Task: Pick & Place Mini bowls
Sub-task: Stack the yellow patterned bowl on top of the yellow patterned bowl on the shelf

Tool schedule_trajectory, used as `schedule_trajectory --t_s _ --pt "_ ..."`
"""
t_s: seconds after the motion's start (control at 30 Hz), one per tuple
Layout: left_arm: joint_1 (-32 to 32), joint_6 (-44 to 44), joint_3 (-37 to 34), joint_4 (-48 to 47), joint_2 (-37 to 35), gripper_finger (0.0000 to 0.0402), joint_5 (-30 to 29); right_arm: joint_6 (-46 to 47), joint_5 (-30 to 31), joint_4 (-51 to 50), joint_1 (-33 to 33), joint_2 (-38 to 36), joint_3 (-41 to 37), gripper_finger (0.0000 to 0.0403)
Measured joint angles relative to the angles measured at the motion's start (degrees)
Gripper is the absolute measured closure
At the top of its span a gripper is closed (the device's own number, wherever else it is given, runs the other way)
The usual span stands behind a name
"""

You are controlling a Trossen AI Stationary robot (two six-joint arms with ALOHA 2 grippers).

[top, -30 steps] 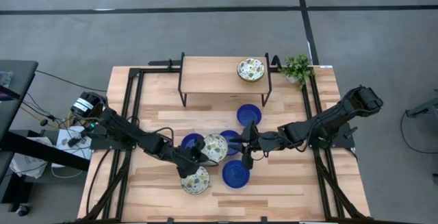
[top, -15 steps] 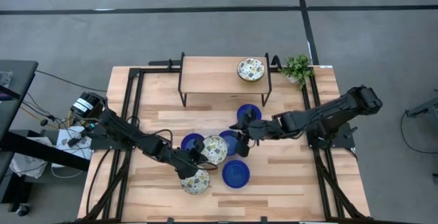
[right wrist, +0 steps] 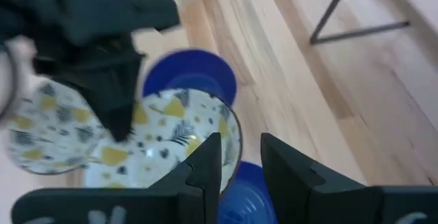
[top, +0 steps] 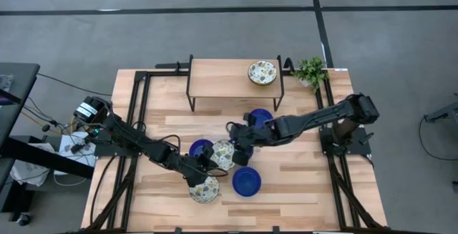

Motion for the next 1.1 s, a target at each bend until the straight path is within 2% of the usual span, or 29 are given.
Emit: schedule_trajectory --t_s 0.27,0.4,0.6,0.77,1.1 --pt "0.00 -0.70 0.00 0.33 0.00 0.0387 0.00 0.47 -1.04 -10.78 -1.47 7.75 8.94 0.0311" --pt "0.00 -0.79 0.00 0.39 0.00 0.0387 -0.02 1.04 -2.43 -14.17 -2.00 9.37 11.95 0.0311" --pt "0.00 -0.79 0.00 0.42 0.00 0.0387 -0.15 1.08 -5.12 -15.91 -2.57 9.32 12.42 0.0311" --pt "0.00 -0.79 0.00 0.69 0.00 0.0387 -2.61 1.05 -7.51 -16.52 -2.58 9.17 12.42 0.0311" --pt "0.00 -0.79 0.00 1.65 0.00 0.0387 -3.40 0.80 -7.75 -17.81 -2.58 9.32 12.48 0.0311"
